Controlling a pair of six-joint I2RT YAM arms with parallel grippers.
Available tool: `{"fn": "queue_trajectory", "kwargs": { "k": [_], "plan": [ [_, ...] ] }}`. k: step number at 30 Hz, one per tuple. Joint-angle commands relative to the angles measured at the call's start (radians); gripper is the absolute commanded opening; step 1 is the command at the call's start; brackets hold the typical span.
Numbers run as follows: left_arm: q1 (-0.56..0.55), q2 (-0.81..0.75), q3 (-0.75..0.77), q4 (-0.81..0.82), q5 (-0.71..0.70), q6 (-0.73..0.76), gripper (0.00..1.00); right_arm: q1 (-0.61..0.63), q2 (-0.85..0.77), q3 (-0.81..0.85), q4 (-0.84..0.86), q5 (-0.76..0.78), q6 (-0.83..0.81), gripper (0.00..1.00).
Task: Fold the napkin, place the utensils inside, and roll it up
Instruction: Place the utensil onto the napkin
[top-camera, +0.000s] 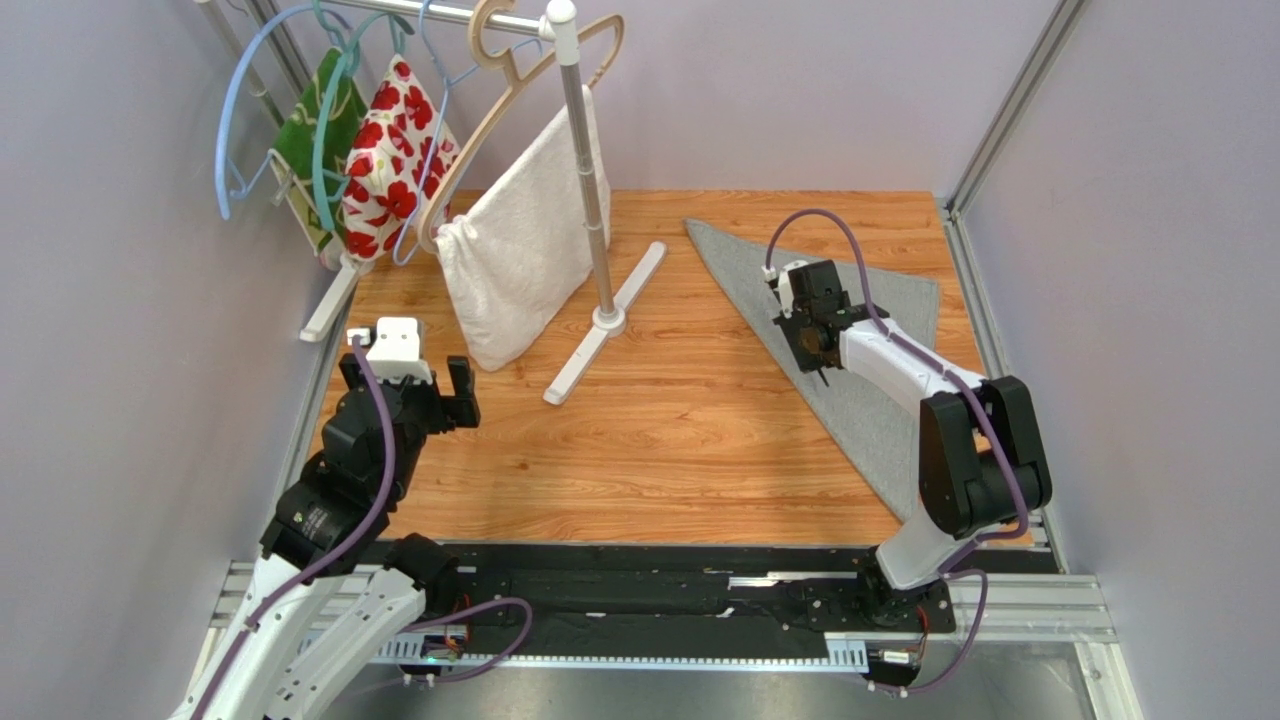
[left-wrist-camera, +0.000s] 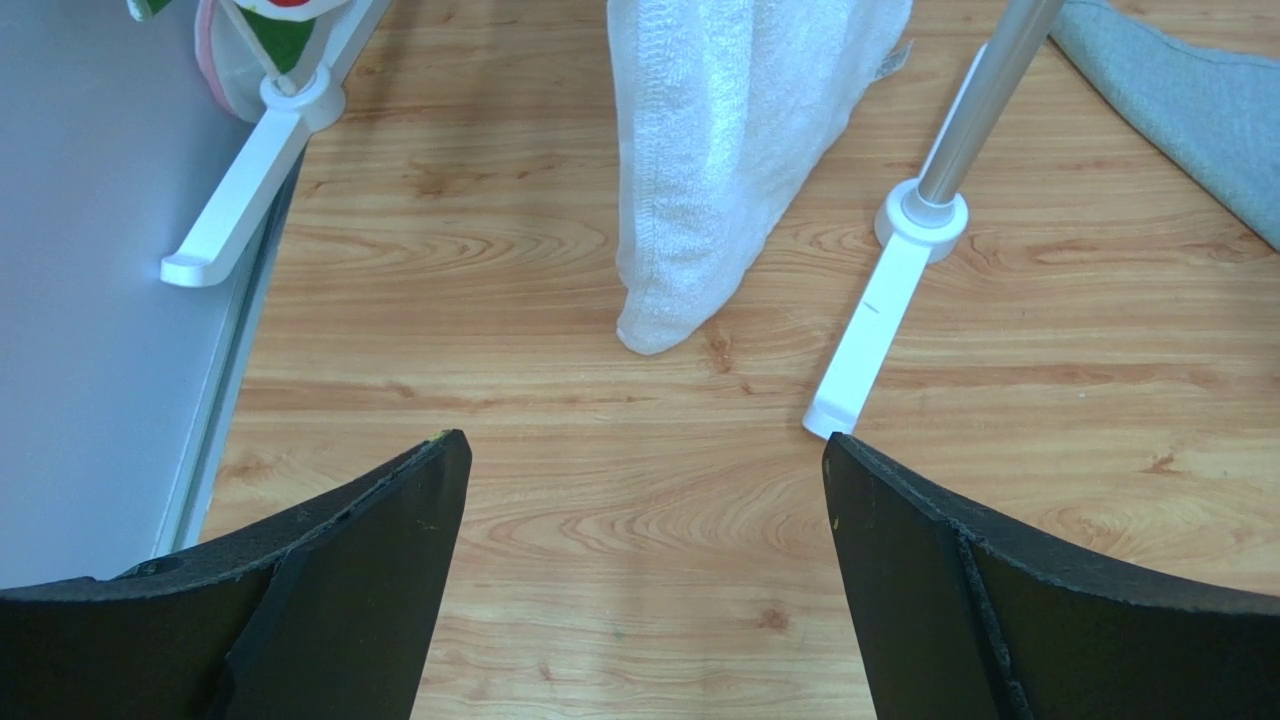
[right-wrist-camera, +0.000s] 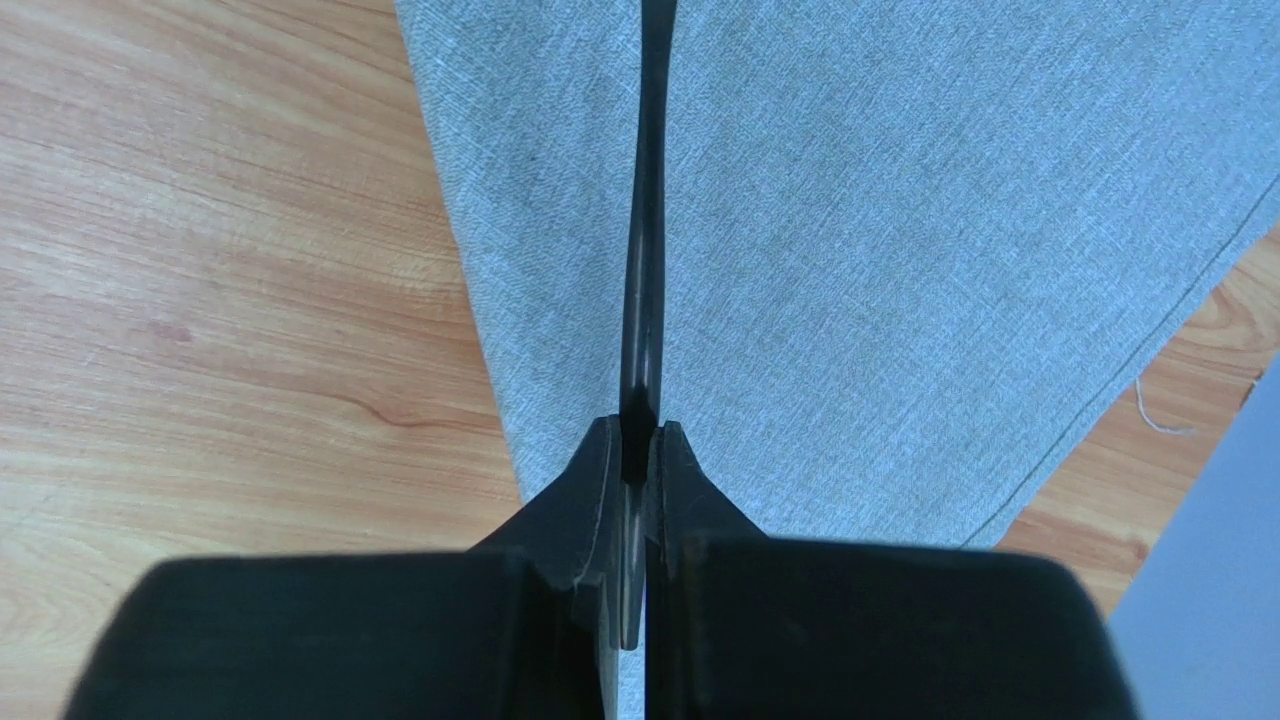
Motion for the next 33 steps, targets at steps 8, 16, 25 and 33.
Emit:
{"fn": "queue_trajectory", "kwargs": {
  "k": [8,16,25,33],
  "plan": [
    [-0.001,-0.014,0.004,0.012,0.012,-0.006,0.97,-0.054,0.032,-0.016,0.103,-0.167,-0.11,0.0],
    [-0.001,-0.016,0.003,0.012,0.015,-0.006,0.97,-0.065,0.081,-0.01,0.092,-0.167,-0.124,0.0],
    [-0.001,-0.011,0.003,0.012,0.017,-0.007,0.97,-0.077,0.121,-0.008,0.083,-0.143,-0.139,0.0],
    [-0.001,-0.011,0.003,0.012,0.02,-0.006,0.97,-0.077,0.122,-0.013,0.069,-0.112,-0.141,0.0]
  ]
}}
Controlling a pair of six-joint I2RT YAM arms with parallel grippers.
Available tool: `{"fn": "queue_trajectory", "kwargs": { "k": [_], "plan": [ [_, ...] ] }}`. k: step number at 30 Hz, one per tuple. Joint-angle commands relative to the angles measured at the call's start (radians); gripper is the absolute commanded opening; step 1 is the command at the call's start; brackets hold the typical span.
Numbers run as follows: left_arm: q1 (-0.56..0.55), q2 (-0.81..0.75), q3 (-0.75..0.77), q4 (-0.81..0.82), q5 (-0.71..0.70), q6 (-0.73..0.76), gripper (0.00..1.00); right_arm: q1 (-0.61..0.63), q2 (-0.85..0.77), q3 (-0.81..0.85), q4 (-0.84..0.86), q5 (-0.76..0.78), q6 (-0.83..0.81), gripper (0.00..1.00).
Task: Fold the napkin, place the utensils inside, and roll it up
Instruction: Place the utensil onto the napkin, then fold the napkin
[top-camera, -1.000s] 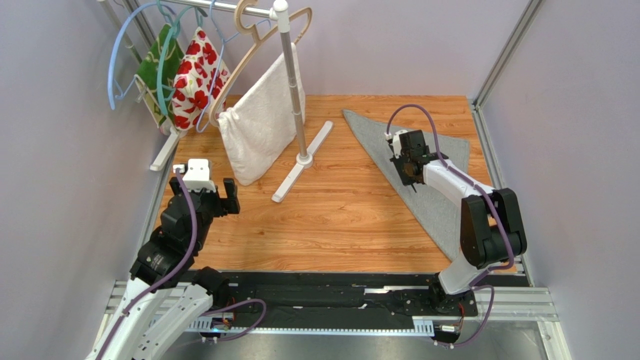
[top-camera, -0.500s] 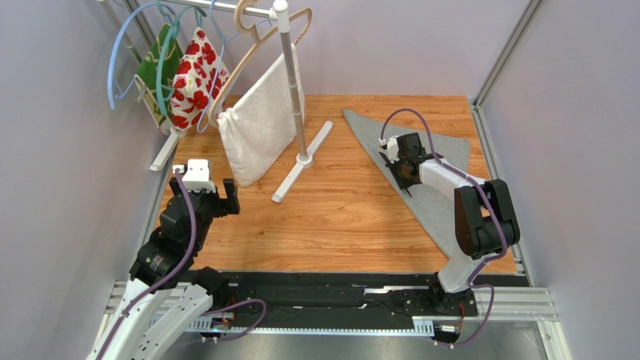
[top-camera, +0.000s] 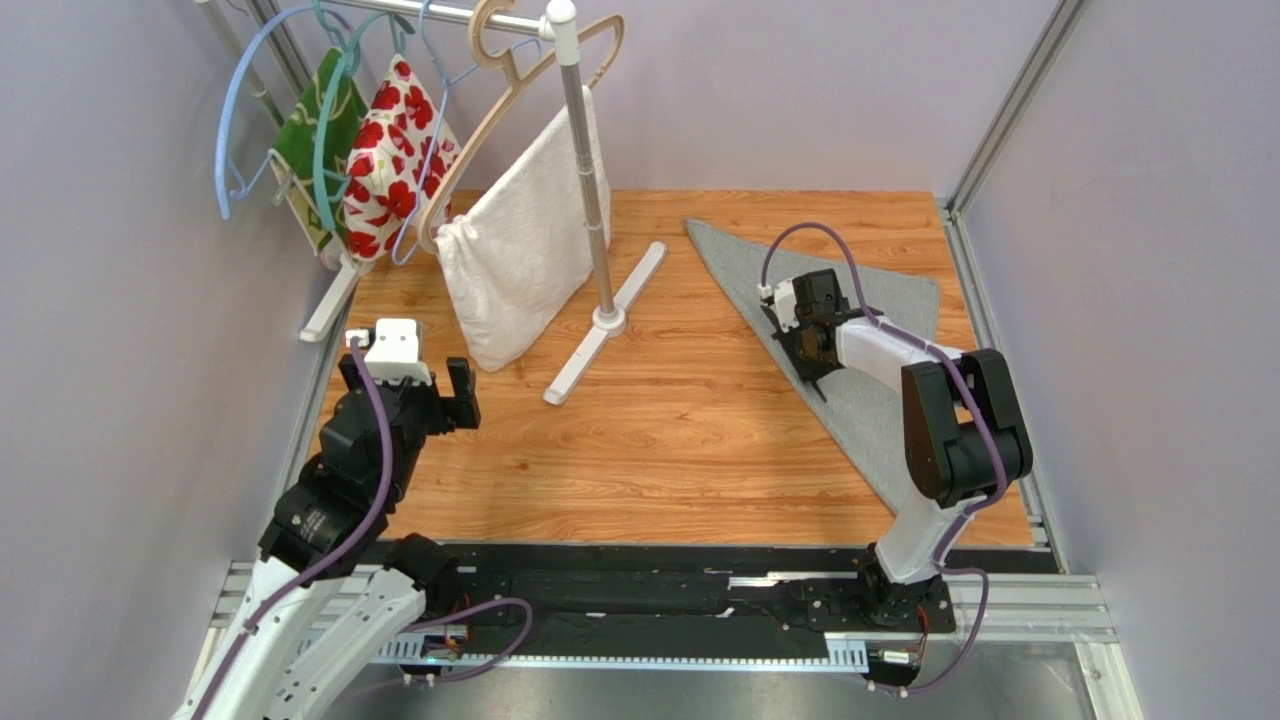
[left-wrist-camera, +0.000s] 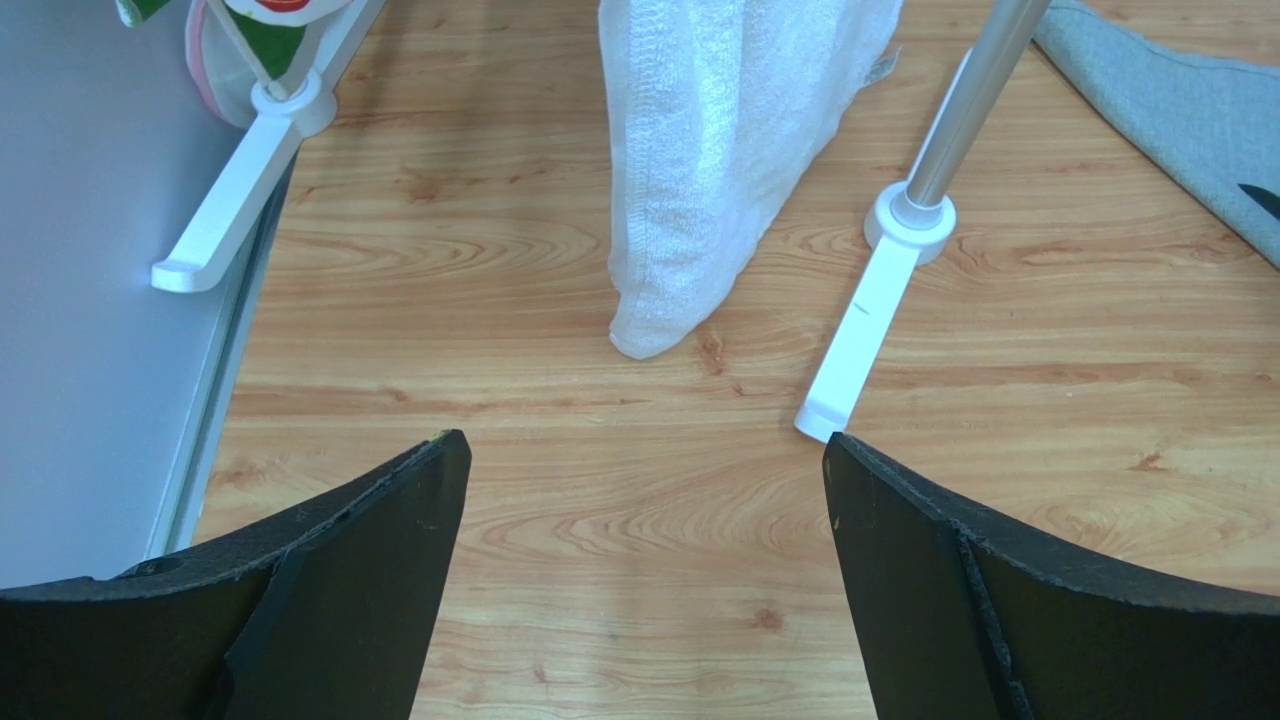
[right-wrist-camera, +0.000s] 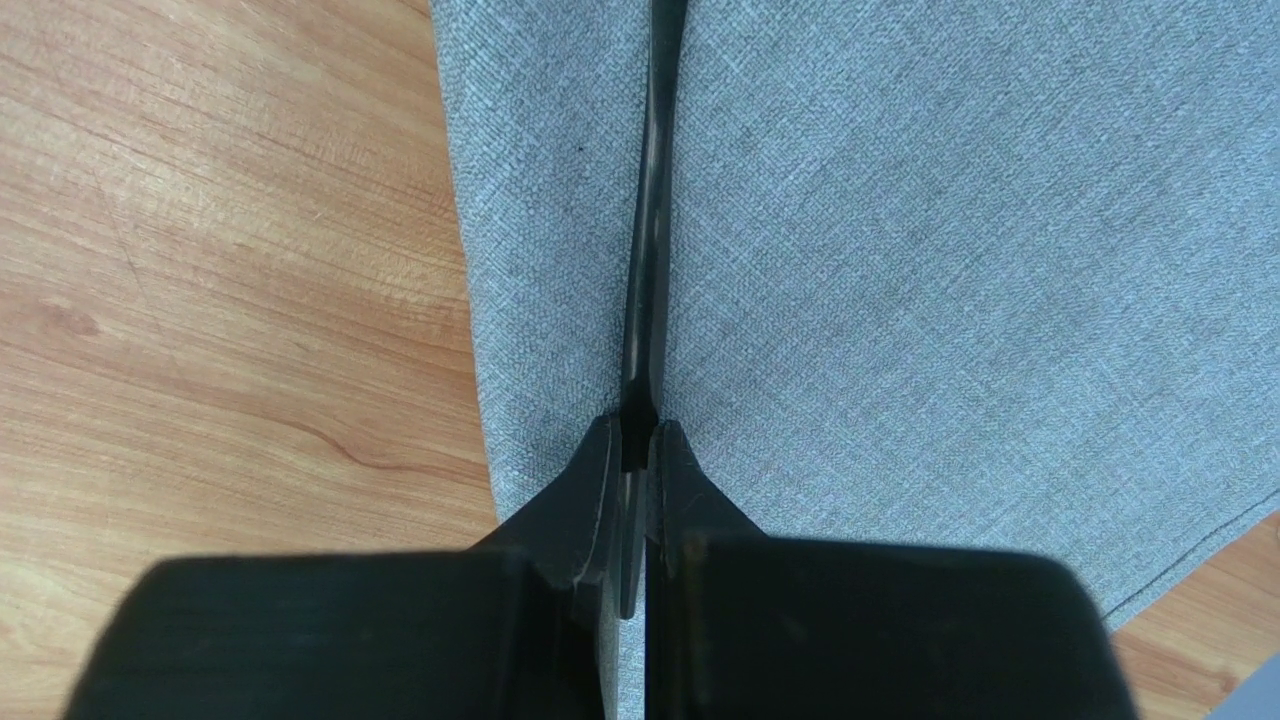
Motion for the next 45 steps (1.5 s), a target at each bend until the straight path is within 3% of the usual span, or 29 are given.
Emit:
{"fn": "queue_trajectory", "kwargs": {
  "k": [1,6,16,19,23,26,31,45],
  "plan": [
    [-0.001,-0.002,0.003,0.013,0.009,-0.006,0.97,-0.003,-0.006,0.012,0.007,0.039,-0.022,0.0],
    [-0.001,-0.002,0.003,0.014,0.018,-0.006,0.97,-0.003,-0.004,0.013,0.006,0.076,-0.028,0.01],
    [-0.001,-0.002,-0.001,0.019,0.032,-0.006,0.97,-0.003,-0.12,0.041,0.001,0.097,0.049,0.36],
    [-0.001,0.001,-0.001,0.02,0.036,-0.006,0.97,0.001,-0.183,0.052,-0.023,0.074,0.102,0.39],
    [-0.001,0.002,0.001,0.02,0.036,-0.006,0.97,0.024,-0.236,0.058,-0.089,0.036,0.292,0.4],
    [-0.001,0.004,-0.001,0.022,0.033,-0.004,0.97,0.101,-0.263,0.015,-0.059,0.056,0.328,0.4],
    [-0.001,0.005,-0.001,0.02,0.042,-0.004,0.97,0.124,-0.204,-0.013,-0.001,0.079,0.4,0.38],
    [-0.001,0.013,-0.001,0.014,0.013,-0.001,0.97,0.127,-0.03,0.004,0.053,0.168,0.339,0.29]
  ]
}}
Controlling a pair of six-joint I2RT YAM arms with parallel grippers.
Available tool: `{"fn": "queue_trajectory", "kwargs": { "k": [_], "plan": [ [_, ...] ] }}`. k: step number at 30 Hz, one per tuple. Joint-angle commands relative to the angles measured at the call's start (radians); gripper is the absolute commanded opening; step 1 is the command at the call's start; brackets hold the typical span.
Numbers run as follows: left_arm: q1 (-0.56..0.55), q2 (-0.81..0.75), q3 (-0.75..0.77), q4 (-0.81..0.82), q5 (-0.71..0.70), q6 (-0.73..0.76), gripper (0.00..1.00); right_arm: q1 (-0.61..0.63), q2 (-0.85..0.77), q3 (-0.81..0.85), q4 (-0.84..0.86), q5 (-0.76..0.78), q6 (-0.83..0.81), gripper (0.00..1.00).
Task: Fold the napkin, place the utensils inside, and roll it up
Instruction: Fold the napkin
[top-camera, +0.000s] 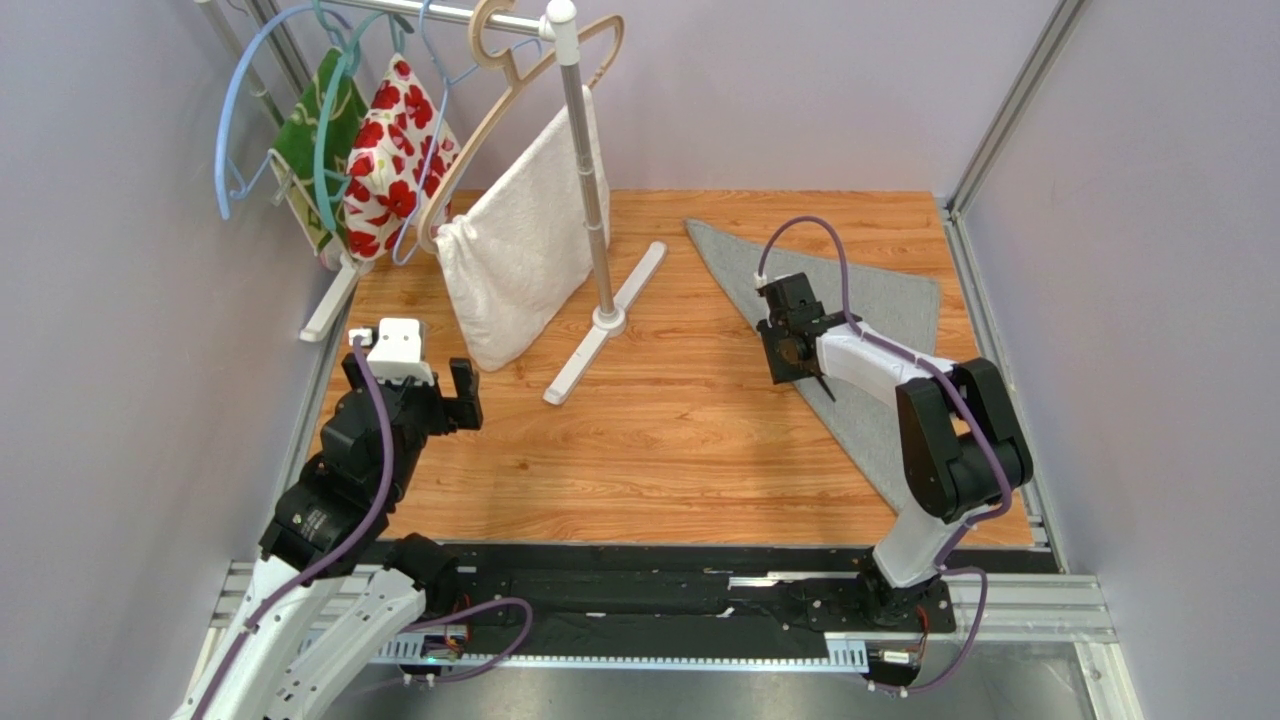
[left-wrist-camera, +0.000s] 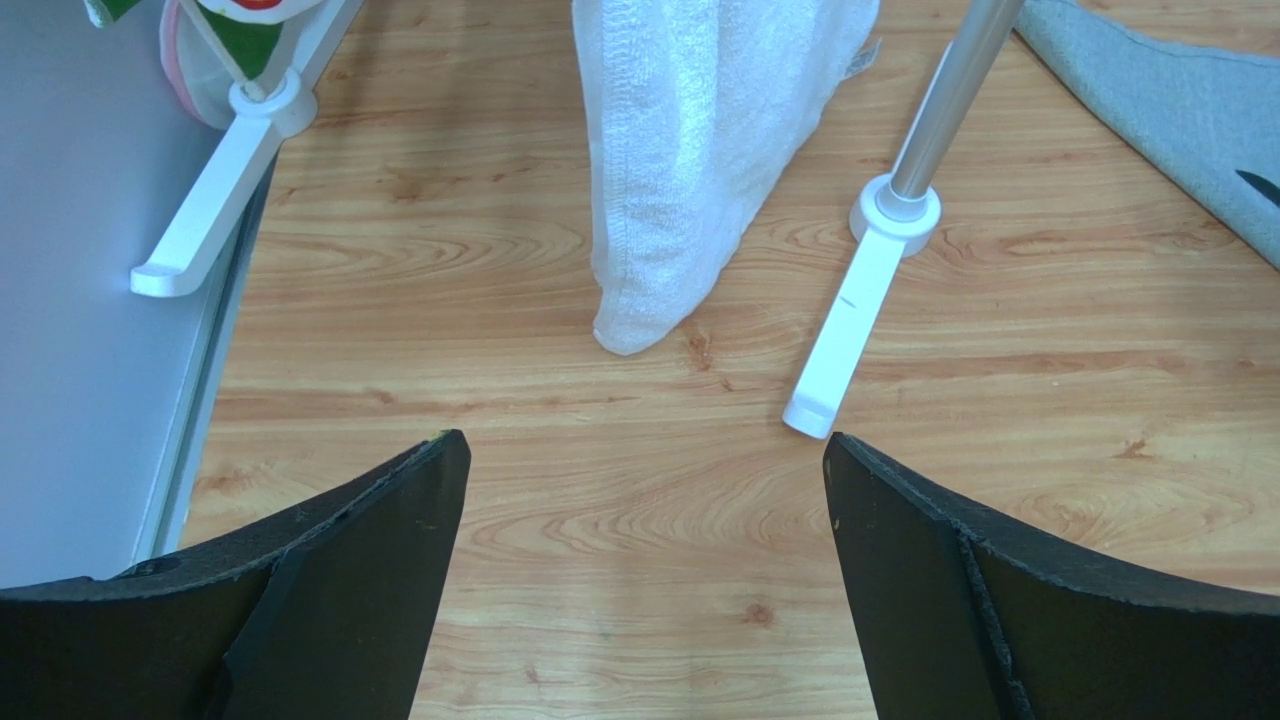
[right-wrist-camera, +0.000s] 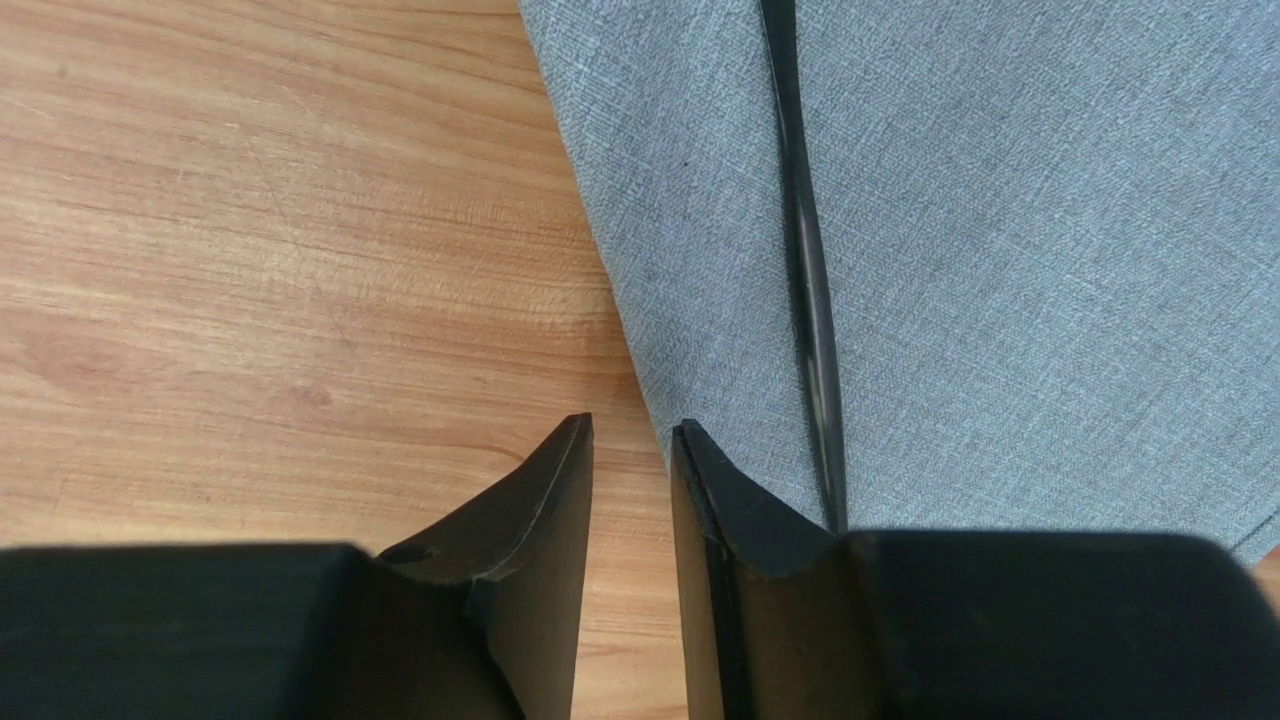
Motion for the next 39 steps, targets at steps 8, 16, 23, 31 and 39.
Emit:
{"fn": "queue_trajectory", "kwargs": {
  "k": [8,16,23,31,39],
  "plan": [
    [-0.001,0.016,-0.002,0.012,-0.011,-0.002,0.97,-0.002,0.053,0.018,0.069,0.08,-0.062,0.27],
    [-0.001,0.019,-0.001,0.014,-0.01,-0.001,0.97,-0.002,0.079,0.024,0.06,0.086,-0.074,0.22],
    [-0.001,0.018,-0.001,0.014,-0.01,-0.002,0.97,-0.002,0.104,0.011,0.046,0.082,-0.076,0.07],
    [-0.001,0.031,-0.002,0.017,0.015,-0.003,0.98,-0.001,0.124,0.018,0.013,0.001,-0.052,0.0],
    [-0.001,0.033,0.001,0.015,-0.007,-0.001,0.98,0.056,0.174,0.156,-0.122,-0.029,0.047,0.0]
  ]
}}
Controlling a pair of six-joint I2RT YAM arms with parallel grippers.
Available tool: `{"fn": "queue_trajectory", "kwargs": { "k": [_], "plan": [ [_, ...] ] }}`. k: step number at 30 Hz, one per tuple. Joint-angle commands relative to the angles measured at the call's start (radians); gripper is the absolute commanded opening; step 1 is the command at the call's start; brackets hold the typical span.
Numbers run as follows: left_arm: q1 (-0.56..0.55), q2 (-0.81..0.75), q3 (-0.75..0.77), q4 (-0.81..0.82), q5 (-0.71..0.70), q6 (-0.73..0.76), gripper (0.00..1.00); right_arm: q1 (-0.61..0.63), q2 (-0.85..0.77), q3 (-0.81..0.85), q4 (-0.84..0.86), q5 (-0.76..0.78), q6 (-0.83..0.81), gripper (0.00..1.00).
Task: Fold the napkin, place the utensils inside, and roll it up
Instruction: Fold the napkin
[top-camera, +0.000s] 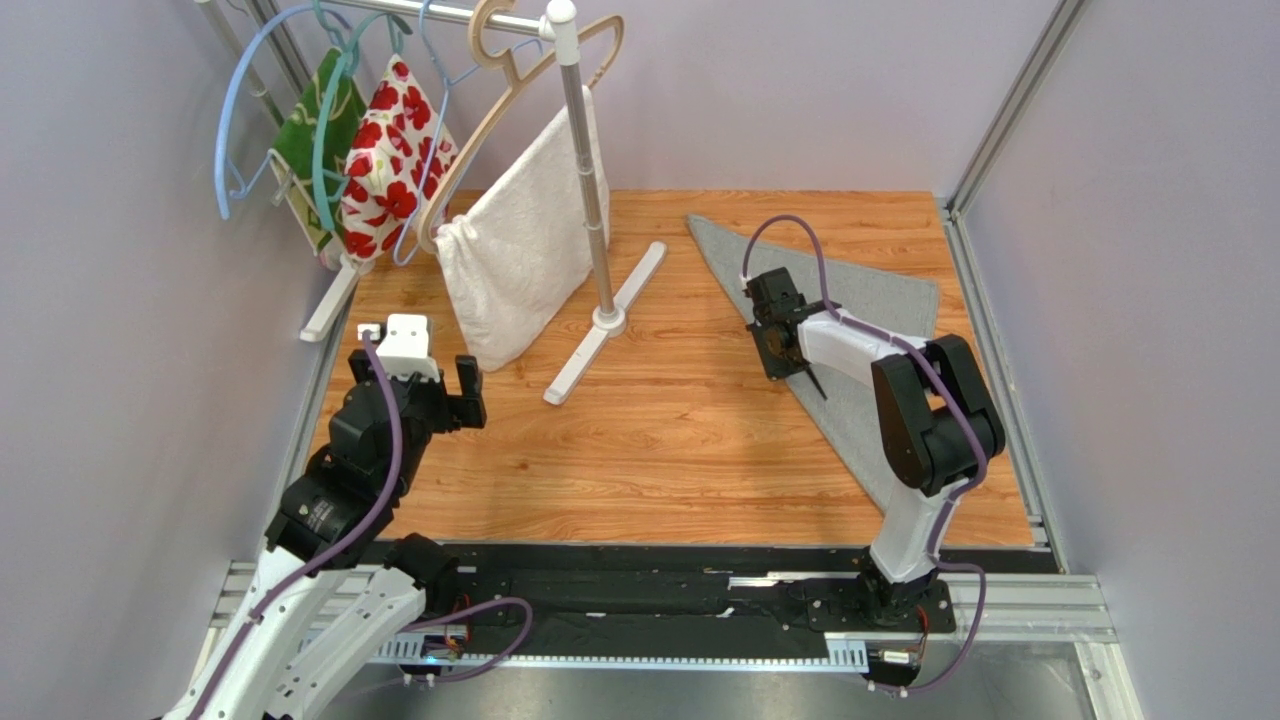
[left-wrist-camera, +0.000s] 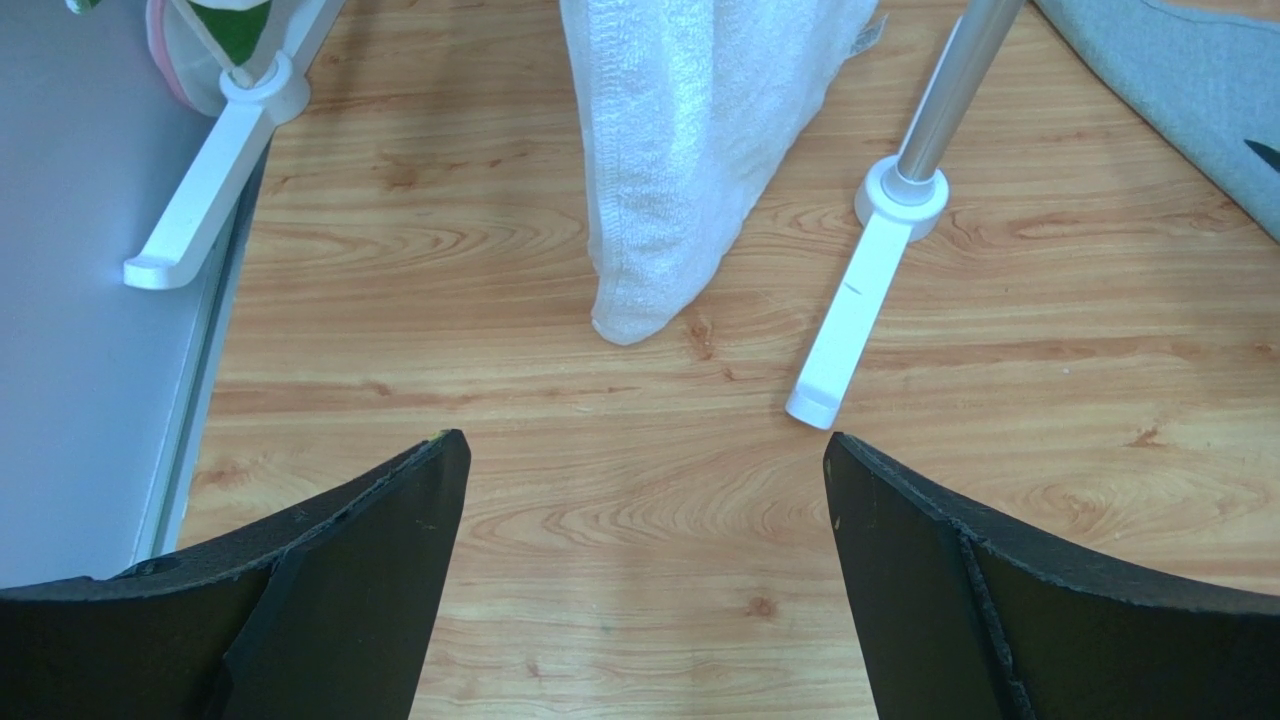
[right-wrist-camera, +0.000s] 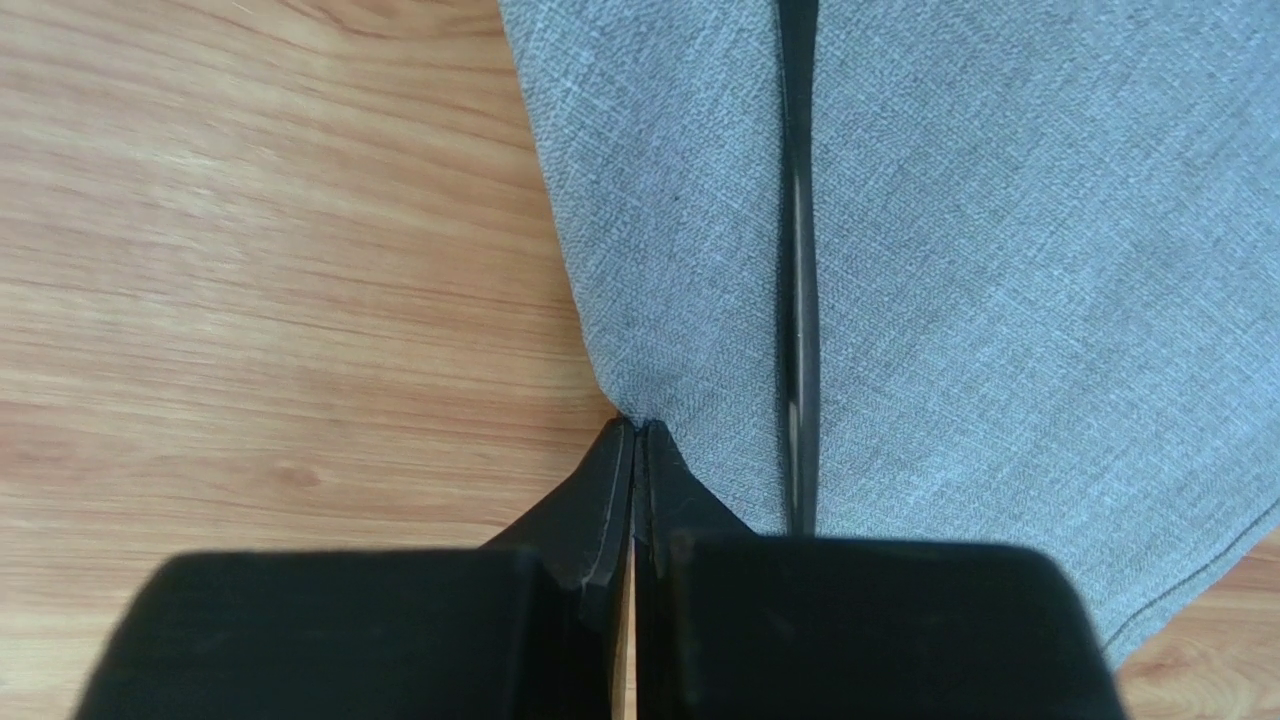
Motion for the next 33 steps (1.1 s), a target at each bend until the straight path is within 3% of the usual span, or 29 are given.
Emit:
{"fn": "queue_trajectory", "kwargs": {
  "k": [1,19,21,24,27,31,33],
  "plan": [
    [-0.001,-0.002,-0.001,0.015,-0.01,-0.002,0.97,0.037,0.054,0.093,-0.102,-0.085,0.118,0.0],
    [-0.001,-0.027,0.001,0.011,-0.011,-0.002,0.98,0.249,0.251,0.448,-0.19,-0.119,0.393,0.03],
    [-0.001,-0.03,-0.001,0.008,-0.013,-0.003,0.98,0.267,0.222,0.46,-0.196,-0.116,0.347,0.2],
    [-0.001,-0.03,0.001,0.008,-0.014,-0.002,0.98,0.319,0.095,0.459,-0.236,-0.104,0.231,0.34],
    [-0.001,-0.034,0.002,0.008,-0.023,-0.002,0.98,0.393,-0.051,0.386,-0.321,-0.038,0.18,0.38],
    [-0.001,-0.045,0.003,0.005,-0.036,-0.001,0.98,0.518,-0.221,0.203,-0.386,-0.009,0.23,0.4],
    [-0.001,-0.053,0.003,0.005,-0.042,0.002,0.98,0.646,-0.294,0.128,-0.391,0.02,0.267,0.41]
  ]
}}
